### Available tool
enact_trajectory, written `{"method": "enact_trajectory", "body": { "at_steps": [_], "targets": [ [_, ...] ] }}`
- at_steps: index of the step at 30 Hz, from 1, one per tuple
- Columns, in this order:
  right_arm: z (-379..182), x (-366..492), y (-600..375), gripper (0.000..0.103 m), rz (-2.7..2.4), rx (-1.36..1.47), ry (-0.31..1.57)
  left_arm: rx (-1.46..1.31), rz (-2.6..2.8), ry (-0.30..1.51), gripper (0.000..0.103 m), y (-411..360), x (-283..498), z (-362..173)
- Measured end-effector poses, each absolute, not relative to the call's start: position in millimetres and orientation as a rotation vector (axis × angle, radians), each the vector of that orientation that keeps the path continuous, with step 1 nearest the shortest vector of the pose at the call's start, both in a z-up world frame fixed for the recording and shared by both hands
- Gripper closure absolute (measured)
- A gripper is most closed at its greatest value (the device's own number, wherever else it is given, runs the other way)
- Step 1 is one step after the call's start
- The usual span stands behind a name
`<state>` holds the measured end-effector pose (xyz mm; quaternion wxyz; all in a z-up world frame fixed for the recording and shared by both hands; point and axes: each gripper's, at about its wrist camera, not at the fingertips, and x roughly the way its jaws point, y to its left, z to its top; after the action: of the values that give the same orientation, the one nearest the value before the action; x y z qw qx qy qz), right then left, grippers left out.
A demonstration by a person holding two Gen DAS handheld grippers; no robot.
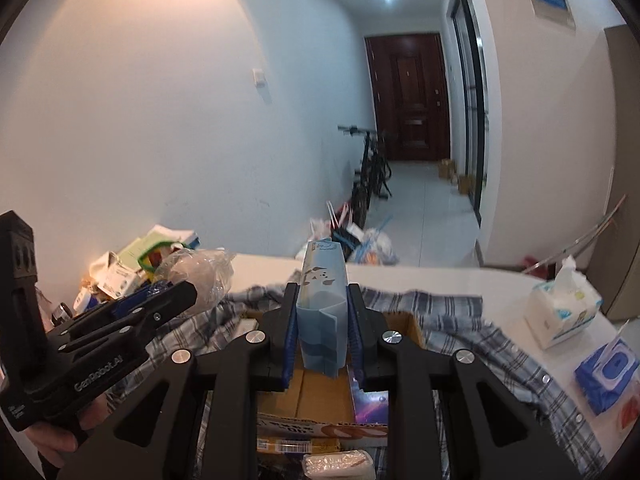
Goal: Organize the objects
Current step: 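Lower the bagged roll into the box and open the left gripper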
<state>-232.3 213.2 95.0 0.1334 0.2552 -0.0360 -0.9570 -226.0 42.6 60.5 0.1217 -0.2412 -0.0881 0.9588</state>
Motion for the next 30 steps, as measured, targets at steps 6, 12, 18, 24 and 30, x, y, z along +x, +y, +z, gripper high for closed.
{"method": "enact_trajectory", "body": {
  "at_steps": [6, 12, 18, 24, 30],
  "targets": [
    [80, -248, 223, 0.082, -2.754, 0.836, -0.164, -0.764, 2.706, -0.296, 0.063, 45, -239, 42],
    [83, -255, 223, 0.082, -2.774, 0.841, -0.124, -0.853, 2.658, -0.322, 0.063, 54, -253, 25],
    [82, -257, 225, 0.082, -2.787, 0.846, -0.11, -0.85, 2.745, -0.109, 0.063, 83, -254, 6],
    [81, -260, 233, 0.082, -2.78, 0.858, -0.149, -0.876, 2.717, -0.13, 0.063, 82, -260, 0],
    [80, -262, 233, 0.082, -2.784, 0.864, -0.144, -0.916, 2.7, -0.149, 0.058, 79, -266, -6]
  ]
}}
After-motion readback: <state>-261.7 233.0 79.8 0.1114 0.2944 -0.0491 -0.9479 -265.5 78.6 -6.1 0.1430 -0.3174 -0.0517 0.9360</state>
